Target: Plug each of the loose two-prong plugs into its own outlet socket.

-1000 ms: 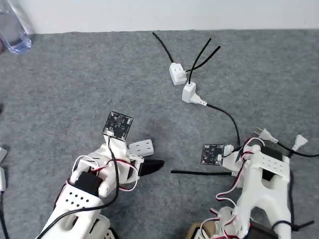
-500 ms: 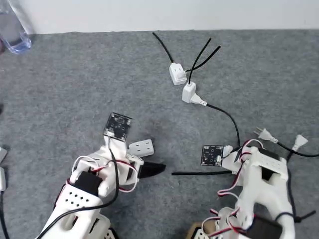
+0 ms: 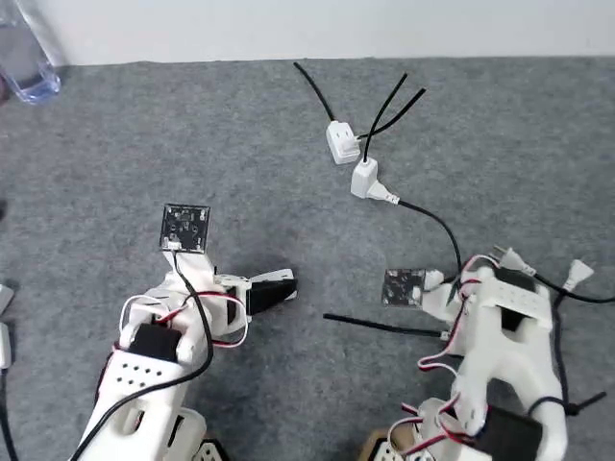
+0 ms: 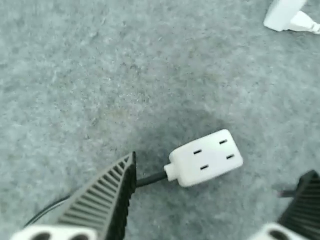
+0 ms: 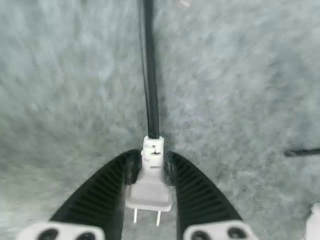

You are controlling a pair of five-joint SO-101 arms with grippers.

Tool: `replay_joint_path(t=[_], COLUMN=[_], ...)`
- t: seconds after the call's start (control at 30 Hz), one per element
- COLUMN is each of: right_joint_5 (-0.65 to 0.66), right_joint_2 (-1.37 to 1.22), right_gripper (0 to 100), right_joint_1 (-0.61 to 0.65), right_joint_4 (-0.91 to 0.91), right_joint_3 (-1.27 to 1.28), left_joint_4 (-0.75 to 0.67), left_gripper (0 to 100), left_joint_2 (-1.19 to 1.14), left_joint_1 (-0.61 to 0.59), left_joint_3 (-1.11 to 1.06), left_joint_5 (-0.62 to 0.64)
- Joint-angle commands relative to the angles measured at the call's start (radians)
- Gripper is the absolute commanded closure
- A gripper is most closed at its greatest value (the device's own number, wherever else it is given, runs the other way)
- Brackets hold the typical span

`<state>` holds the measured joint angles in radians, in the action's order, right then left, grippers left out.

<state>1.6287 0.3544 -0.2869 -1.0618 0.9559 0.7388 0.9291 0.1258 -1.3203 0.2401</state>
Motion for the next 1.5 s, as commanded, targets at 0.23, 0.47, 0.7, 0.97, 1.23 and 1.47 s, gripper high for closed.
replay_joint_path(t=[0.23,0.47,0.7,0.97,1.23,1.47], right_joint_5=[-0.476,-0.634,-0.933,-1.560,-1.815,-1.857], right_joint_2=[0.297,0.320,0.321,0.321,0.309,0.314], right_gripper=[99.0,99.0,99.0,99.1,98.7,99.0], right_joint_1=[0.234,0.213,0.139,0.019,0.125,0.275], right_joint_4=[-0.203,-0.168,-0.168,-0.151,-0.007,0.116], right_joint_3=[-0.080,-0.086,-0.109,-0.109,-0.100,-0.032], left_joint_4=[-0.133,-0.129,-0.129,-0.129,-0.129,-0.130], left_gripper=[54,54,54,54,54,54], left_joint_2=[-0.227,-0.229,-0.229,-0.229,-0.230,-0.229], left_joint_1=[-0.052,-0.052,-0.052,-0.052,-0.052,-0.052], left_joint_3=[0.045,0.044,0.044,0.042,0.042,0.042], left_joint_5=[0.015,0.015,0.015,0.015,0.015,0.015])
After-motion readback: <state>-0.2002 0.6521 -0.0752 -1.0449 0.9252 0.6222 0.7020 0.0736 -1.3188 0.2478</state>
